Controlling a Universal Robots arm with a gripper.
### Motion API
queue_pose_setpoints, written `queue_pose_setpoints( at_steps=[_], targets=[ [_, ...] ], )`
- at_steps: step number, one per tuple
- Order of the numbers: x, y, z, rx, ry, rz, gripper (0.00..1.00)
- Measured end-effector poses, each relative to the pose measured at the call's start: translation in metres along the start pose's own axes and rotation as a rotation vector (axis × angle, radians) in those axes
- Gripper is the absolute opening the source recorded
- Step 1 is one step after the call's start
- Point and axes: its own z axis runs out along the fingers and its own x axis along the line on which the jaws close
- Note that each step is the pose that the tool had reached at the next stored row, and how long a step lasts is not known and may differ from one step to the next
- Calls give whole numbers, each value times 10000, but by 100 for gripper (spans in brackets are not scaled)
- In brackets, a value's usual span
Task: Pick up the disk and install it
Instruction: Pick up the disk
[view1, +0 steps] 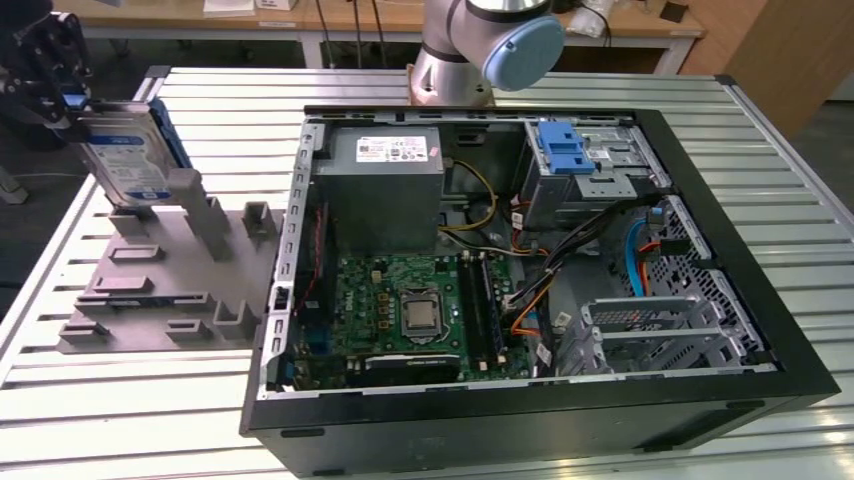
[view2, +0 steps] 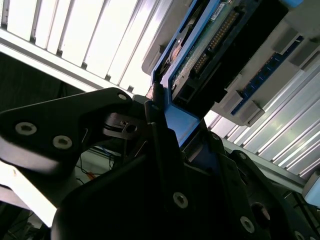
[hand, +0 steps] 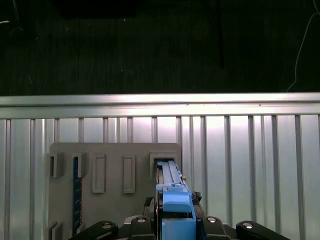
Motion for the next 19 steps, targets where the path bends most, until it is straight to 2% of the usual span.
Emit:
queue_pose_setpoints(
  at_steps=[10, 12, 19],
  targets=[
    [-2, 1, -30, -1, 0, 0, 36],
    [-3, 2, -64, 0, 0, 0, 36],
    [-3, 2, -74, -1, 0, 0, 36]
  ],
)
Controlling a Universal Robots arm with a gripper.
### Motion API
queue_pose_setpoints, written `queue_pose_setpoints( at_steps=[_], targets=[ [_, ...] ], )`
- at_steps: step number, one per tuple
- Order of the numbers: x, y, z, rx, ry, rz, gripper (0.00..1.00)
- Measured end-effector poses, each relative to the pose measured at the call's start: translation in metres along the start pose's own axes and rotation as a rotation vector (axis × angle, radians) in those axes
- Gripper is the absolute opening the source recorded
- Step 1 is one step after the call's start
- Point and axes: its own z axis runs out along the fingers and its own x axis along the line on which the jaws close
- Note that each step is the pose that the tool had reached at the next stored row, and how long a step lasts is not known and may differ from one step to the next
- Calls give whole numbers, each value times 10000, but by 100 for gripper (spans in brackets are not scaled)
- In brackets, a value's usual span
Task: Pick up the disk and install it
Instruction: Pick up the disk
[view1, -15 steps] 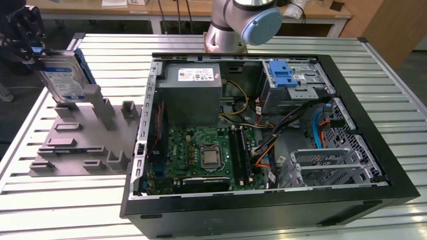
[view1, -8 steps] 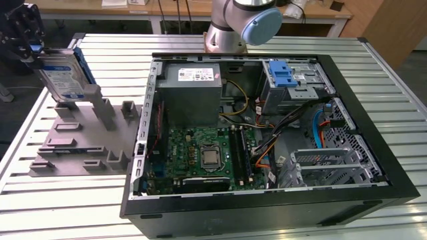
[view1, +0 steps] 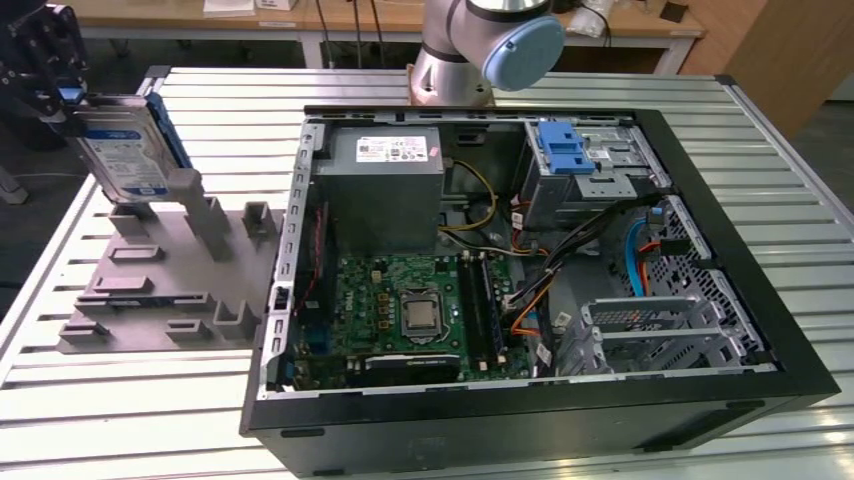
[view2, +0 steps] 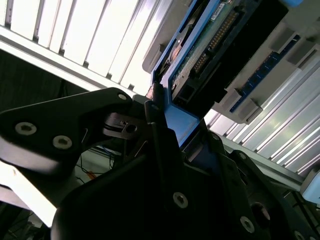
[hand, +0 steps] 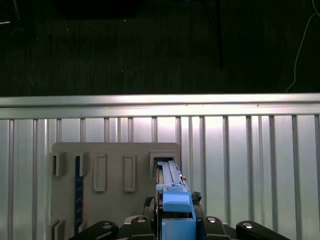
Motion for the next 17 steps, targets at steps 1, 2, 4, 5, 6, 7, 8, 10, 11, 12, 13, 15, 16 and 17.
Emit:
queue_pose_setpoints(
  at_steps=[1, 2, 4, 5, 6, 7, 8, 10, 11, 12, 13, 15, 16, 17],
  targets=[
    [0, 0, -2, 0, 0, 0, 36],
    [0, 1, -7, -1, 1, 0, 36],
    [-1, 0, -17, -1, 1, 1, 36],
    [-1, 1, -29, -1, 1, 1, 36],
    [-1, 1, -42, -1, 0, 1, 36],
    [-2, 2, -58, 0, 0, 1, 36],
    [-2, 2, -75, 0, 0, 0, 36],
    [-3, 3, -114, 1, 0, 0, 36],
    [-4, 4, -134, 0, 0, 0, 36],
    [-4, 5, -157, 0, 0, 1, 36],
    [-5, 5, -180, 0, 0, 0, 36],
    [-6, 7, -224, 1, 0, 1, 36],
    [-6, 7, -244, 1, 0, 0, 36],
    [-7, 8, -263, 0, 0, 0, 36]
  ],
)
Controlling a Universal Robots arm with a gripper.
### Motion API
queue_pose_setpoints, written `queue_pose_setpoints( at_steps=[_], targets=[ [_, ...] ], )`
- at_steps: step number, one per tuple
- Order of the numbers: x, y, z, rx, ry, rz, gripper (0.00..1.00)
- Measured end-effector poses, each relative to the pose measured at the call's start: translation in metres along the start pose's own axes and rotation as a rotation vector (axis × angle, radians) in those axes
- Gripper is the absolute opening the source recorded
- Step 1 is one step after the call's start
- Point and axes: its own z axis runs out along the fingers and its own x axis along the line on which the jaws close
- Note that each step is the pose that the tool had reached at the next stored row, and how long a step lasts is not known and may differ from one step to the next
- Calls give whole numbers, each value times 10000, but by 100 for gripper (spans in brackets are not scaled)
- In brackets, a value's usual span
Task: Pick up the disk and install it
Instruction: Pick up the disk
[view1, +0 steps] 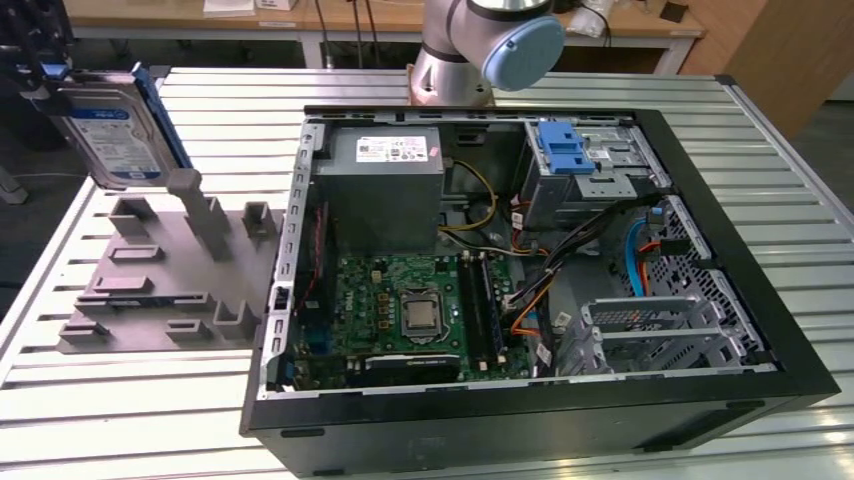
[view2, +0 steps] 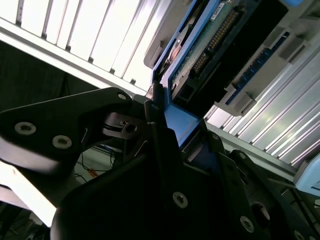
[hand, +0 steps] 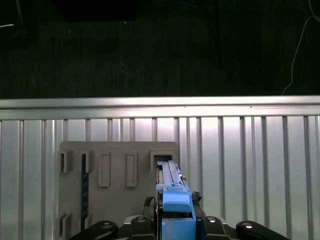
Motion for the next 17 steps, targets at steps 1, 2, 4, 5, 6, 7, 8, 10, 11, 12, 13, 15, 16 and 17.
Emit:
queue_pose_setpoints(
  at_steps=[1, 2, 4, 5, 6, 7, 8, 10, 11, 12, 13, 15, 16, 17],
  targets=[
    [0, 1, -19, 0, 1, 0, 36],
    [-1, 1, -38, -1, 1, 0, 36],
    [-1, 2, -73, 0, 0, 0, 36],
    [-2, 3, -90, 0, 1, 0, 36],
    [-2, 3, -106, 0, 1, 0, 36],
    [-3, 4, -122, -1, 1, 0, 36],
    [-3, 4, -138, 0, 0, 0, 36],
    [-3, 5, -174, 0, 0, 0, 36],
    [-4, 6, -192, 0, 0, 0, 36],
    [-4, 6, -210, 0, 1, 0, 36],
    [-5, 7, -227, -1, 1, 0, 36],
    [-5, 8, -261, 0, 0, 0, 36],
    [-6, 8, -278, 0, 0, 0, 36],
    [-6, 9, -297, 0, 0, 0, 36]
  ],
)
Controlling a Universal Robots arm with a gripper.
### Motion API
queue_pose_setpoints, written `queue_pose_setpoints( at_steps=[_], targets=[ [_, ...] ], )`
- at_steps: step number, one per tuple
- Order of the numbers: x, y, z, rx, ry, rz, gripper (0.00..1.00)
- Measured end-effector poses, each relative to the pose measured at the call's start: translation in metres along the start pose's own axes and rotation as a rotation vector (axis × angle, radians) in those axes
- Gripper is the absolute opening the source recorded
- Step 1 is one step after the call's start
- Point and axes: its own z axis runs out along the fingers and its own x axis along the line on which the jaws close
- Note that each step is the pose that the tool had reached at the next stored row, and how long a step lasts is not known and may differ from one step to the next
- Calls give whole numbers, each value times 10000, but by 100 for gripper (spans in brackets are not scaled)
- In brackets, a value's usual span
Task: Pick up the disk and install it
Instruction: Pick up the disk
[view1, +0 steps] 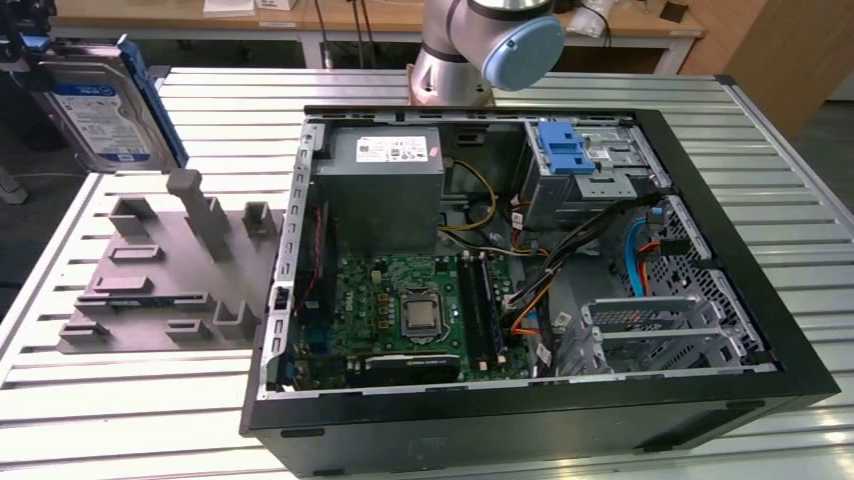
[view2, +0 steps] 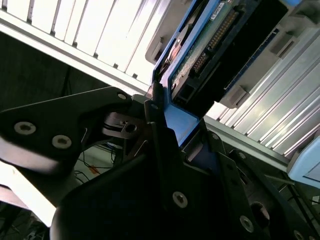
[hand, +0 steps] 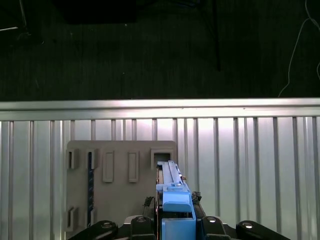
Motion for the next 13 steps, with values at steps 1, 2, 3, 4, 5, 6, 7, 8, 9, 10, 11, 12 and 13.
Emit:
queue_pose_setpoints(
  at_steps=[1, 2, 3, 4, 5, 6, 7, 8, 9, 10, 11, 12, 13],
  targets=[
    [0, 1, -19, 1, 0, 0, 36],
    [-1, 1, -40, 0, 0, 0, 36],
    [-1, 2, -60, 0, 0, 0, 36],
    [-2, 2, -82, 0, 1, 0, 36],
    [-2, 3, -104, 0, 0, 0, 36],
    [-3, 4, -127, -1, 0, 0, 36],
    [-3, 4, -149, 1, 0, -1, 36],
    [-4, 5, -172, 0, 0, 0, 36],
    [-4, 6, -196, 0, 0, 0, 36],
    [-4, 6, -218, 0, 0, 0, 36],
    [-5, 7, -239, 0, 0, 0, 36],
    [-5, 8, -258, 0, 0, 0, 36],
    [-6, 8, -277, 0, 0, 0, 36]
  ],
)
